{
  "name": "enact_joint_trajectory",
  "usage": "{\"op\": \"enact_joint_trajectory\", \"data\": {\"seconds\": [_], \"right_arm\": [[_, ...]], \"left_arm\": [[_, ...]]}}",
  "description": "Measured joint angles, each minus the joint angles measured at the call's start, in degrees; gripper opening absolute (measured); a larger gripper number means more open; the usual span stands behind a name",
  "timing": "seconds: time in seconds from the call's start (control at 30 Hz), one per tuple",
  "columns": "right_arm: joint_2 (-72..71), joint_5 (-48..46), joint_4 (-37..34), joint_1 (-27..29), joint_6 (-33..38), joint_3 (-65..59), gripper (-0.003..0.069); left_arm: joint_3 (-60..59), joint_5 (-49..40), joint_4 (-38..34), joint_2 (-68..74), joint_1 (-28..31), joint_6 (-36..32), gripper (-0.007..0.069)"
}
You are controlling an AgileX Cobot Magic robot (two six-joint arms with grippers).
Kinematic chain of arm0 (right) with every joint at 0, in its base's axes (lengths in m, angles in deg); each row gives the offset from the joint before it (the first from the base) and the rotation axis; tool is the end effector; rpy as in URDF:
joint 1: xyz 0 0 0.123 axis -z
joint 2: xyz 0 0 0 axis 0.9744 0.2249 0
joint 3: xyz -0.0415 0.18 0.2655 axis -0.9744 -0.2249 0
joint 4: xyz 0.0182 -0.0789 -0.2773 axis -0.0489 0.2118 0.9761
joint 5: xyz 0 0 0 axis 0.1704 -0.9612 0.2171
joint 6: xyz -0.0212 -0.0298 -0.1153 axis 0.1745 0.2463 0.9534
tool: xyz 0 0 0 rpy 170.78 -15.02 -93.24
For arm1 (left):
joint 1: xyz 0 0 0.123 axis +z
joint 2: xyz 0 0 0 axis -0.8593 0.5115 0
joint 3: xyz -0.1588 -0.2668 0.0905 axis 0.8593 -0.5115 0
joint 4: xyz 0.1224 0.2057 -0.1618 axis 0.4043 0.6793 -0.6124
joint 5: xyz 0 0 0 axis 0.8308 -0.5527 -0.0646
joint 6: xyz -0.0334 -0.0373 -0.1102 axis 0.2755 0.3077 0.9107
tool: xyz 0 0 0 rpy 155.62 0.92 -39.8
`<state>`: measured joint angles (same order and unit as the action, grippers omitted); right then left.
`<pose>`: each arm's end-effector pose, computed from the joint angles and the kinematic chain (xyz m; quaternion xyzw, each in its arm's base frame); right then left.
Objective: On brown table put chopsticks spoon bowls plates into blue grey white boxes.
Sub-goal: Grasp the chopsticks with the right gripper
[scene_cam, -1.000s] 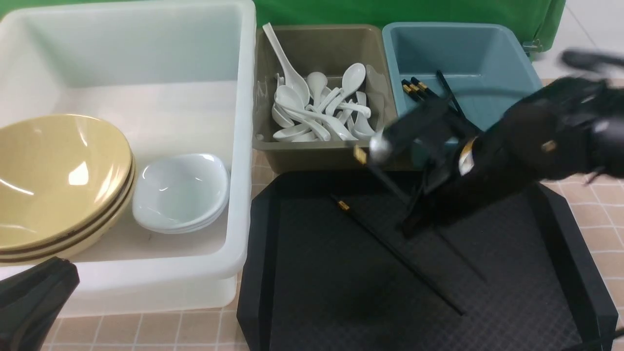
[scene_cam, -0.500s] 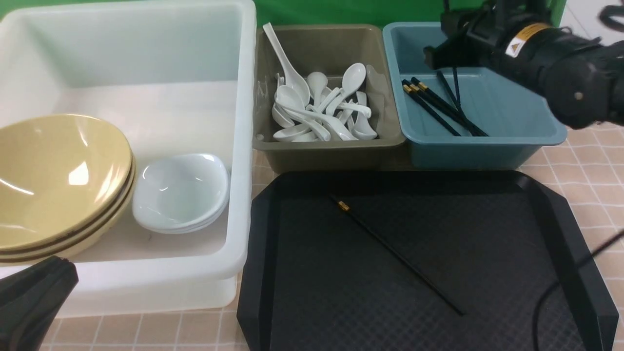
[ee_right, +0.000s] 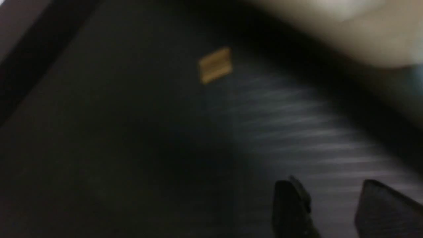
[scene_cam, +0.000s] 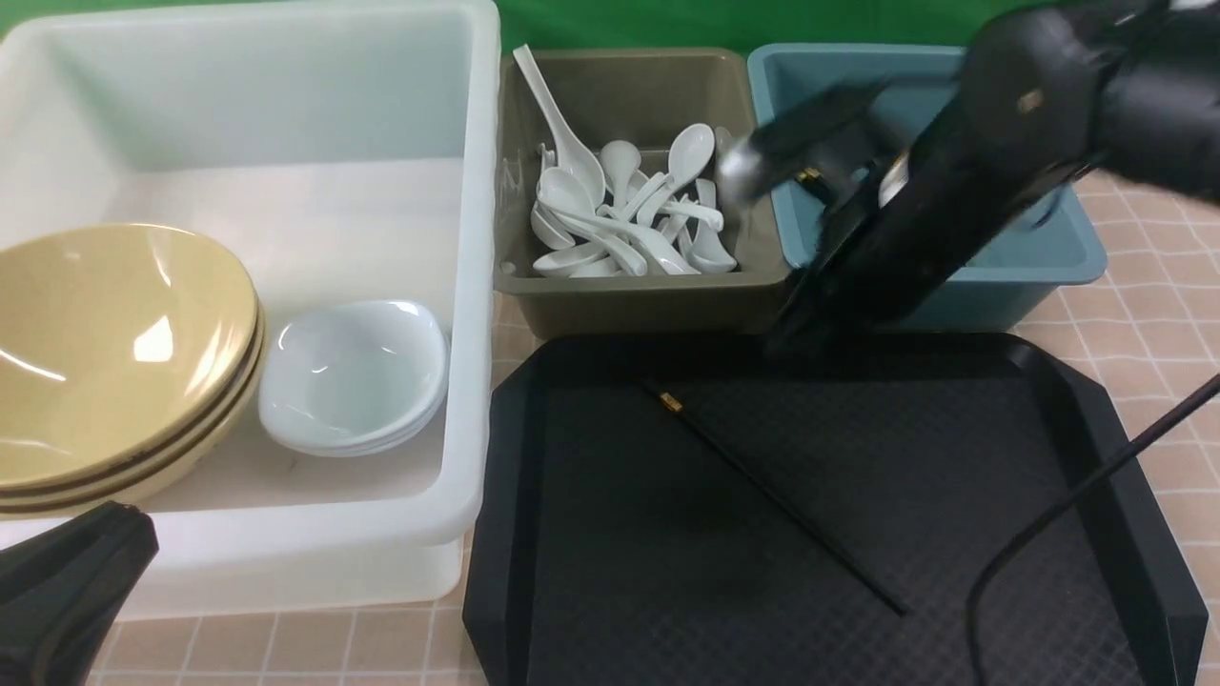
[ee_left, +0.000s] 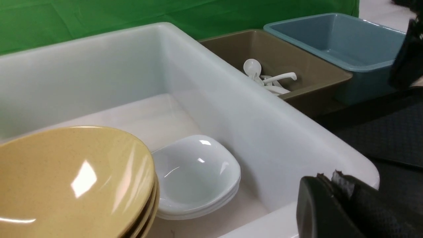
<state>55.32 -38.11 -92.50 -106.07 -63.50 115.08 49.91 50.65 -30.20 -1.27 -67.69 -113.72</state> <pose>0.3779 0.2202 0.2438 -0.3346 0.9234 0.0659 0.1760 0.0766 -0.0342 0.2710 0.1634 0.7474 -0.0787 0.6392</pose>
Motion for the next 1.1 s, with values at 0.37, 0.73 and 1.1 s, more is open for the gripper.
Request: {"op": "enact_joint_trajectory", "data": {"seconds": [0.37, 0.73, 1.1], "right_arm": [[12.2, 7.9, 0.5, -5.3, 0.5, -0.2, 0.0174], [5.5, 6.7, -0.5, -5.8, 4.1, -0.7, 0.0036], [8.3, 3.5, -0.9, 2.3, 0.2, -0.6, 0.0281]], "left_arm": [[-1.5, 3.7, -0.1, 0.0, 0.0, 0.0, 0.0005], [-1.6, 3.7, -0.1, 0.0, 0.0, 0.0, 0.0005], [-1.6, 3.7, -0.1, 0.0, 0.0, 0.0, 0.0005]]}}
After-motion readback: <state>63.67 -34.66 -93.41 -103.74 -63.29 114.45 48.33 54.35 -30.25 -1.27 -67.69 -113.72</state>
